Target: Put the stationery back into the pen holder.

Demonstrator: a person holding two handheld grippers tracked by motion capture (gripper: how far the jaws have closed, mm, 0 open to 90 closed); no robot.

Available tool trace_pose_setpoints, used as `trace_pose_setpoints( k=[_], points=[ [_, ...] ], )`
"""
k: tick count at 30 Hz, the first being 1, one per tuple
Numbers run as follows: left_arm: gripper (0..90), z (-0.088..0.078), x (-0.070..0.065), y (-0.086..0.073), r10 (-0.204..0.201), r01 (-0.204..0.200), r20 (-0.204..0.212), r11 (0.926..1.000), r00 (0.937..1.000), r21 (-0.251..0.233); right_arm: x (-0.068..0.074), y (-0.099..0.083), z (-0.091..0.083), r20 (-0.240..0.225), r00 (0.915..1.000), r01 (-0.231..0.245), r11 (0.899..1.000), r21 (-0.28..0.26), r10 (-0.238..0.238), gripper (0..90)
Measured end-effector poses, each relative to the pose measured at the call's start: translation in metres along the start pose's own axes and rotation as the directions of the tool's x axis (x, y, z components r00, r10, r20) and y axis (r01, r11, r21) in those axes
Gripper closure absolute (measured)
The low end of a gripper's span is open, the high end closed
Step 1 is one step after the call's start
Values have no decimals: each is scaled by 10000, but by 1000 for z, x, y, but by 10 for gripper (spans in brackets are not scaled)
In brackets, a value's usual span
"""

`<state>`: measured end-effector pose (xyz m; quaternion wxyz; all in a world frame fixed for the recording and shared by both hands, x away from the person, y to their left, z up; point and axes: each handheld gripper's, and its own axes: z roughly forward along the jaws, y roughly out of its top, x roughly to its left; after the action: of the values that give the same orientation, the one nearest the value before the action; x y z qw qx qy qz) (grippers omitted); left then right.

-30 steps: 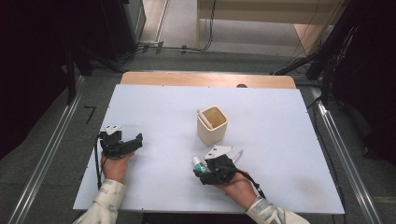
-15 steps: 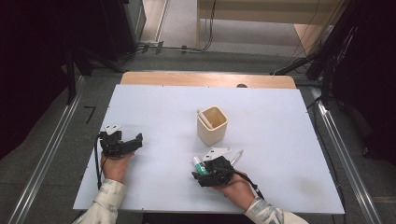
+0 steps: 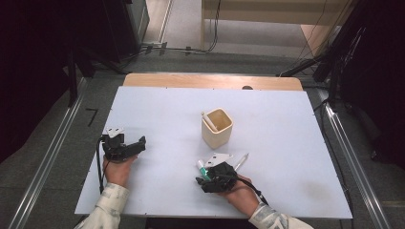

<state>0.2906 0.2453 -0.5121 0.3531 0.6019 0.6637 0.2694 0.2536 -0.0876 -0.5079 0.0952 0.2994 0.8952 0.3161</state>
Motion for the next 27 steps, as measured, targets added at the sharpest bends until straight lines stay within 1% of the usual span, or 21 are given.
trace_pose_setpoints(
  k=[4, 10, 16, 20, 23, 25, 27],
  points=[
    [94, 0, 0, 0, -15, 15, 4, 10000, 10000, 9, 3, 0, 1, 294, 9994, 171, 9999, -9, -170, 404],
    [94, 0, 0, 0, -65, 65, 6, 10000, 10000, -12, 5, -1, 1, 487, 9987, 161, 9999, 2, -161, 434],
    [94, 0, 0, 0, -70, 70, 10, 10000, 10000, -10, 9, -1, 0, 648, 9977, 189, 9998, -13, -187, 497],
    [94, 0, 0, 0, -64, 64, 17, 10000, 10000, -5, 11, -1, 0, 673, 9975, 233, 9997, -37, -230, 533],
    [94, 0, 0, 0, -62, 62, 21, 10000, 10000, -3, 12, -1, 0, 633, 9977, 224, 9997, -50, -220, 576],
    [94, 0, 0, 0, -61, 61, 19, 10000, 10000, -1, 14, -1, 0, 617, 9979, 190, 9998, -74, -185, 615],
    [94, 0, 0, 0, -62, 62, 21, 10000, 10000, -3, 14, -1, 0, 580, 9982, 143, 9999, -92, -138, 629]
  ],
)
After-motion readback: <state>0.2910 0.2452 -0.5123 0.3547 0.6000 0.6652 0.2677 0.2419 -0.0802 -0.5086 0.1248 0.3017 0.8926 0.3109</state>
